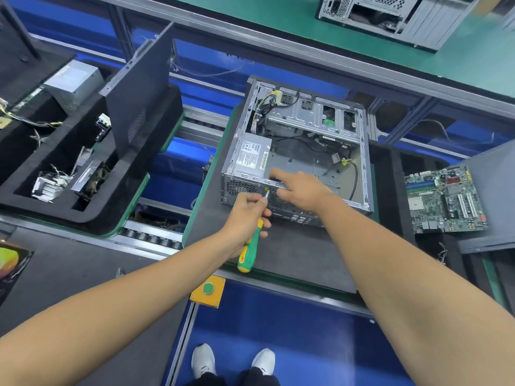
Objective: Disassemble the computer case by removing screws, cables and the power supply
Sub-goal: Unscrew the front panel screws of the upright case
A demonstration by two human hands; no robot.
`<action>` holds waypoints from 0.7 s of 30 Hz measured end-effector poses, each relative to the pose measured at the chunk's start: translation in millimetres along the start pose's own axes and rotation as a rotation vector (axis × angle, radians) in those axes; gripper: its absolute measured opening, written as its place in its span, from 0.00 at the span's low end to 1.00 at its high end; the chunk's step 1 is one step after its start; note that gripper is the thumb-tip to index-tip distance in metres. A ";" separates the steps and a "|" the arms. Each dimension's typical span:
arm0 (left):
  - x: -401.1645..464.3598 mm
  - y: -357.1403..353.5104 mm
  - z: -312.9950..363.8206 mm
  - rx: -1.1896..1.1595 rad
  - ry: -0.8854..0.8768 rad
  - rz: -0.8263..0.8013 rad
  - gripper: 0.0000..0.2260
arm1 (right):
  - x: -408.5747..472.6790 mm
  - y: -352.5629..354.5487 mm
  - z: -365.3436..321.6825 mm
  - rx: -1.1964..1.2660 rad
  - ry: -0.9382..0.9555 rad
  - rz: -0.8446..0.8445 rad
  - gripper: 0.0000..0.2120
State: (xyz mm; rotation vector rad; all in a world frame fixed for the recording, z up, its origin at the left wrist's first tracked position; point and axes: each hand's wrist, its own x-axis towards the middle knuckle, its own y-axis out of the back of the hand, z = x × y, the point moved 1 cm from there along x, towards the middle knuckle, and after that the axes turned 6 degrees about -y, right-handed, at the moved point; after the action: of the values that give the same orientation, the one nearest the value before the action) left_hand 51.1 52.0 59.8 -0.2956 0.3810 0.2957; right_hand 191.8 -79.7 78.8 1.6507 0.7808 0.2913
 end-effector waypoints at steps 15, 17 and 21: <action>24.9 -11.1 4.4 -0.046 0.039 0.016 0.11 | 0.7 -1.8 0.7 0.024 0.002 -0.012 0.12; 26.4 -6.5 4.2 -0.025 0.036 -0.004 0.11 | 1.5 -2.5 0.9 0.022 -0.002 -0.016 0.12; 28.5 -6.2 3.3 -0.070 0.063 -0.024 0.08 | 2.9 -3.4 1.6 0.015 0.000 -0.015 0.13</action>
State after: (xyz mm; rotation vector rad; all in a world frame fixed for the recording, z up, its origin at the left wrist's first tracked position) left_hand 79.4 53.8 52.6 -0.3785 0.4298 0.2771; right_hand 193.7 -78.9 74.5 1.6585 0.7963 0.2756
